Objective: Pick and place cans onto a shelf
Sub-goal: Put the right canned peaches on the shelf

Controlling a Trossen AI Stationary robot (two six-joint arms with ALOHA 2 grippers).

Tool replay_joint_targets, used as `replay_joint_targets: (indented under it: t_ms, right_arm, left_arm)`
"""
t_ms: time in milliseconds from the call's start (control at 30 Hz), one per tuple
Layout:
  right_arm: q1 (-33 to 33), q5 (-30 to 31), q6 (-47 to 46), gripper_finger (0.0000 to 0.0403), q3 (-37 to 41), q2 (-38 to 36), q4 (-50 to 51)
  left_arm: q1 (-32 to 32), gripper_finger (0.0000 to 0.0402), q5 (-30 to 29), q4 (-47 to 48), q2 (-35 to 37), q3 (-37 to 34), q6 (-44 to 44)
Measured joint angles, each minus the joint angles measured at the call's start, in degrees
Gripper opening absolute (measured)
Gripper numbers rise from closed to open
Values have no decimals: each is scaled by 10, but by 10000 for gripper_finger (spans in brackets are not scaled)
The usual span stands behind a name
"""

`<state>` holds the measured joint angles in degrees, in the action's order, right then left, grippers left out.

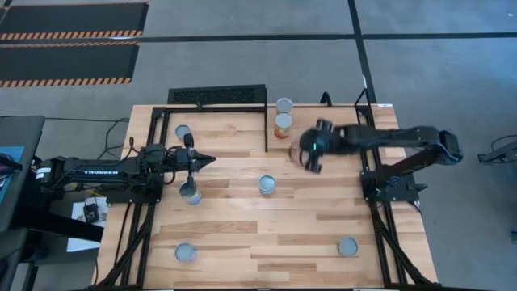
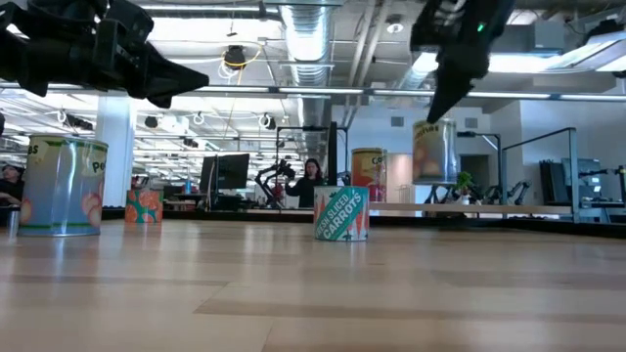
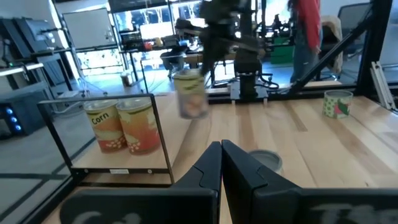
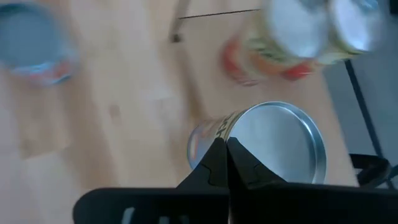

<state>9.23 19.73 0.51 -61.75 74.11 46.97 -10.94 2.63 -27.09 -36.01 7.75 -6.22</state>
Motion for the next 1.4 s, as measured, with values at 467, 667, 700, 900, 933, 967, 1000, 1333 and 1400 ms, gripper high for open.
replay_joint_targets:
  t_ms: [467,667,700,900,933,967,1000,1333,1400]
  right_arm:
    - [269,-140,196,1,-26,92,-123]
    - [290,-153,218,1,-58,144,-133]
    - [291,-153,220,1,-61,148,-133]
    - [290,-161,221,1,-83,162,-126]
    - [290,-164,222,1,-85,162,-125]
    - [290,-169,223,1,-87,162,-125]
    - [290,-170,223,1,-89,162,-126]
    - [292,-169,230,4,-89,162,-125]
    - [294,-169,230,4,-89,162,-122]
  left_arm:
    - [0,1,-44,-9,0,0,-22]
    - [0,1,-46,-9,0,0,-23]
    - [0,1,-46,-9,0,0,-22]
    - [0,1,-45,-9,0,0,-19]
    - [0,1,-45,-9,0,0,-19]
    - [0,1,-45,-9,0,0,-19]
    - [0,1,-45,-9,0,0,-18]
    - [0,1,-45,-8,0,0,-17]
    - [0,1,-45,-8,0,0,-17]
